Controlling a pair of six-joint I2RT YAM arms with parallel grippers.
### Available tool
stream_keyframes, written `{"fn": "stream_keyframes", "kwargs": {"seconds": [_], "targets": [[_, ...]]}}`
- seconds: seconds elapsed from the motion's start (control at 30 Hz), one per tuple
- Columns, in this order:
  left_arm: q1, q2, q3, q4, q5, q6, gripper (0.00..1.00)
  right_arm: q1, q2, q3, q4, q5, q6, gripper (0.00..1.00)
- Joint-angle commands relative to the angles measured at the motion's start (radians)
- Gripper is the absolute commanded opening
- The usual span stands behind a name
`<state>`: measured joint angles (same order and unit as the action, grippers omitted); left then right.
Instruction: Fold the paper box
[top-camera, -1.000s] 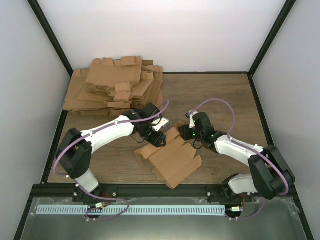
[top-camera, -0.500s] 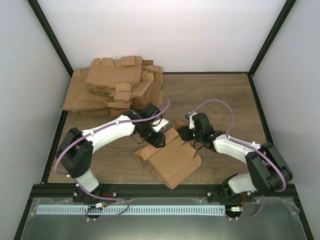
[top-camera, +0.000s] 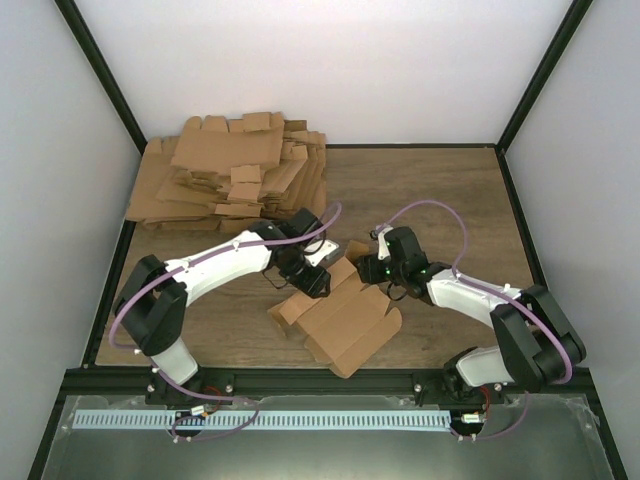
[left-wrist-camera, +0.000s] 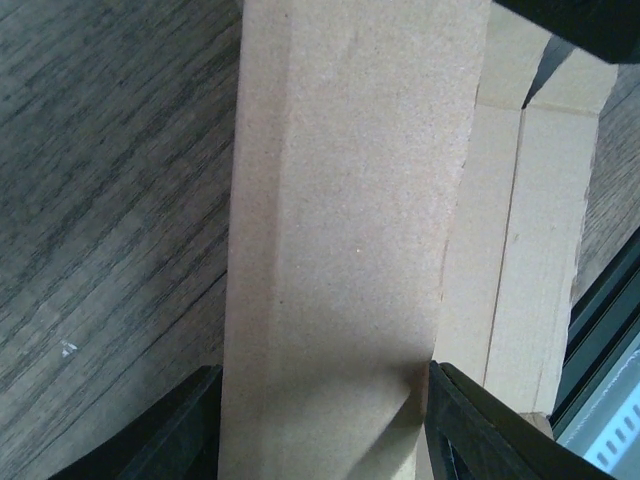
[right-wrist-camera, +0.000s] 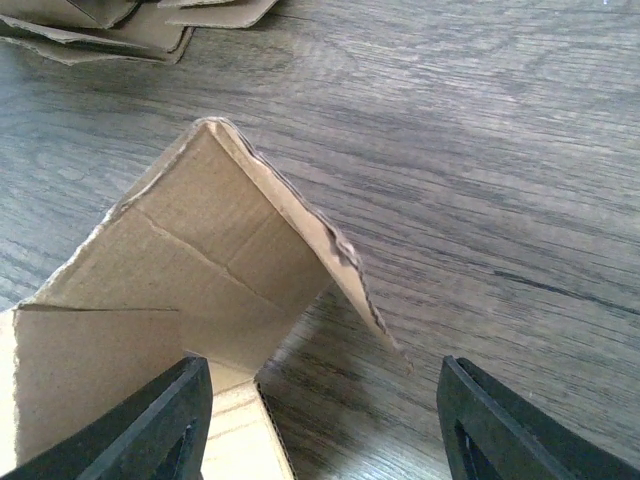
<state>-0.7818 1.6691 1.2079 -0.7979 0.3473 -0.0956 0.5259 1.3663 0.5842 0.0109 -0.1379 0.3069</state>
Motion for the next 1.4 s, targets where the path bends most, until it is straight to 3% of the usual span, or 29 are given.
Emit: {"fn": "stream_keyframes", "kwargs": {"seconds": [0.0, 0.13, 0.23, 0.4, 0.6, 0.83, 1.07, 1.2, 1.27, 1.37], "targets": [[-0.014, 0.018, 0.035, 0.015, -0.021, 0.019, 0.55, 0.005, -0.016, 0.0, 0.046, -0.038, -0.015, 0.64], [-0.02, 0.018, 0.04, 0.0, -0.052, 0.022, 0.55, 0.005, 0.007, 0.004, 0.07, 0.003, -0.012, 0.64], [-0.023, 0.014, 0.046, -0.011, -0.087, 0.023, 0.54, 0.005, 0.016, 0.0, 0.088, 0.01, -0.006, 0.73], [-0.033, 0.004, 0.05, -0.023, -0.119, 0.031, 0.54, 0.005, 0.013, -0.019, 0.101, 0.026, 0.007, 0.72], [-0.045, 0.009, 0.049, -0.039, -0.147, 0.042, 0.55, 0.005, 0.029, -0.007, 0.094, 0.055, 0.005, 0.55], [-0.047, 0.01, 0.05, -0.042, -0.157, 0.05, 0.54, 0.005, 0.069, -0.001, 0.15, 0.049, -0.018, 0.55], [-0.048, 0.011, 0.044, -0.042, -0.172, 0.045, 0.54, 0.006, 0.1, 0.024, 0.151, 0.044, -0.031, 0.26], [-0.048, 0.012, 0.045, -0.037, -0.17, 0.043, 0.54, 0.01, 0.086, 0.013, 0.155, 0.044, -0.032, 0.22], [-0.047, 0.014, 0.046, -0.036, -0.167, 0.043, 0.54, 0.011, 0.086, 0.012, 0.153, 0.057, -0.031, 0.22], [-0.048, 0.017, 0.049, -0.038, -0.168, 0.046, 0.54, 0.011, 0.098, 0.02, 0.152, 0.085, -0.033, 0.39]]}}
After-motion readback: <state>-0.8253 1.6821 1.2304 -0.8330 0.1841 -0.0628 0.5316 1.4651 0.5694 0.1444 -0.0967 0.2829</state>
